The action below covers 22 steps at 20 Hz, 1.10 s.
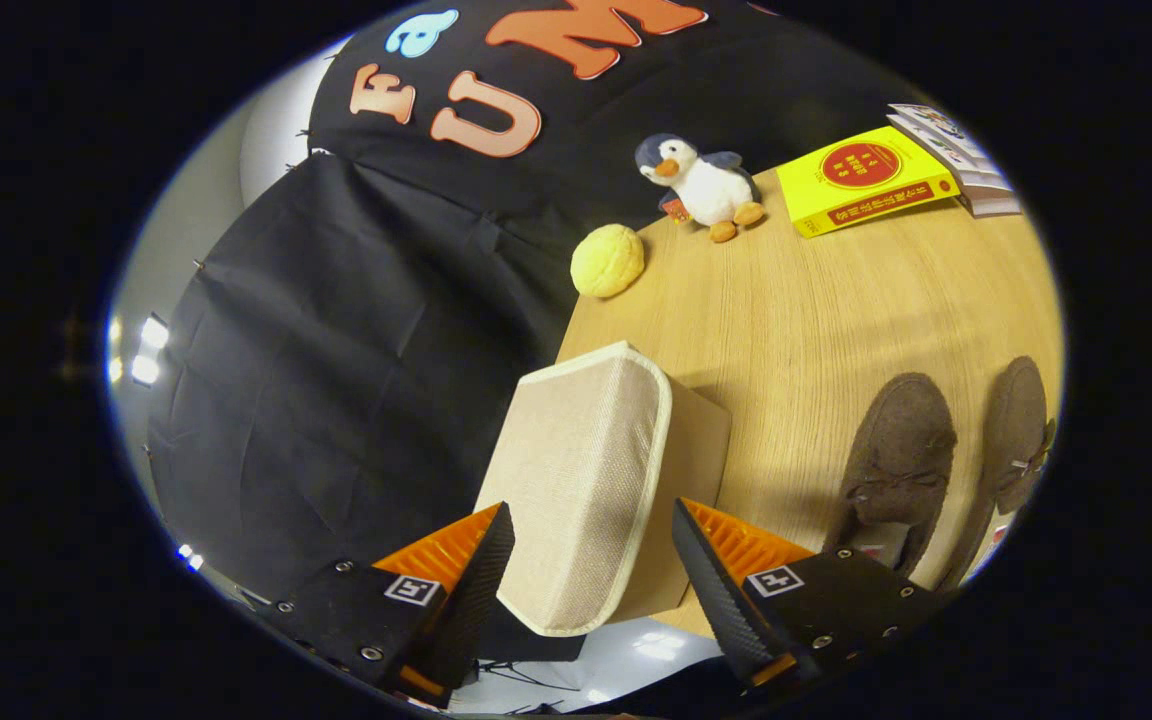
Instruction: Open the storage box then place both shoes into the box .Put the left shoe in first, then the right shoe, with the right side of both shoes facing outward in a uniform manner.
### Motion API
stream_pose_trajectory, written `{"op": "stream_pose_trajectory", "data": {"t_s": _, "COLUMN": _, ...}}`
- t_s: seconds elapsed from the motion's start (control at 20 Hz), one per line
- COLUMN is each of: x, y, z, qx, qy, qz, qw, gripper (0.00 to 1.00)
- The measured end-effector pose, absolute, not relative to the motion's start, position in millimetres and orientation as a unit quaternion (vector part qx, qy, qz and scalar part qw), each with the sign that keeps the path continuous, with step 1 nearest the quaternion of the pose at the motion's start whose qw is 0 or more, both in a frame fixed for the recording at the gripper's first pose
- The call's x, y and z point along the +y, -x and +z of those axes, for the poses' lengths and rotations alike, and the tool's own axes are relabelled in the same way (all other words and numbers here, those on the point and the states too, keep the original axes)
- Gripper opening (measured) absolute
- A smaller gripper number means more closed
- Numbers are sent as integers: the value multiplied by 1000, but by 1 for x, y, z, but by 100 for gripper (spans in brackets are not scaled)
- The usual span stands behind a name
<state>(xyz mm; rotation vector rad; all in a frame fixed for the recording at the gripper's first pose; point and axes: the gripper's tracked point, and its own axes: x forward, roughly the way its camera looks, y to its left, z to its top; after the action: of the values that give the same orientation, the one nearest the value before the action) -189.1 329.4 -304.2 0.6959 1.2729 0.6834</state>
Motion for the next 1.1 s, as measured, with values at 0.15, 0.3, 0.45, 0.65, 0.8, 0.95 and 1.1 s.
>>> {"op": "stream_pose_trajectory", "data": {"t_s": 0.15, "x": 349, "y": 201, "z": -312, "qx": 572, "qy": -345, "qz": 339, "qw": 663, "gripper": 95}}
{"op": "stream_pose_trajectory", "data": {"t_s": 0.3, "x": 365, "y": 207, "z": -323, "qx": 576, "qy": -370, "qz": 342, "qw": 644, "gripper": 95}}
{"op": "stream_pose_trajectory", "data": {"t_s": 0.45, "x": 374, "y": 209, "z": -326, "qx": 587, "qy": -398, "qz": 332, "qw": 622, "gripper": 95}}
{"op": "stream_pose_trajectory", "data": {"t_s": 0.65, "x": 379, "y": 217, "z": -344, "qx": 598, "qy": -378, "qz": 327, "qw": 626, "gripper": 95}}
{"op": "stream_pose_trajectory", "data": {"t_s": 0.8, "x": 384, "y": 220, "z": -329, "qx": 595, "qy": -405, "qz": 331, "qw": 610, "gripper": 95}}
{"op": "stream_pose_trajectory", "data": {"t_s": 0.95, "x": 383, "y": 217, "z": -303, "qx": 591, "qy": -425, "qz": 340, "qw": 595, "gripper": 92}}
{"op": "stream_pose_trajectory", "data": {"t_s": 1.1, "x": 382, "y": 209, "z": -255, "qx": 564, "qy": -449, "qz": 358, "qw": 594, "gripper": 82}}
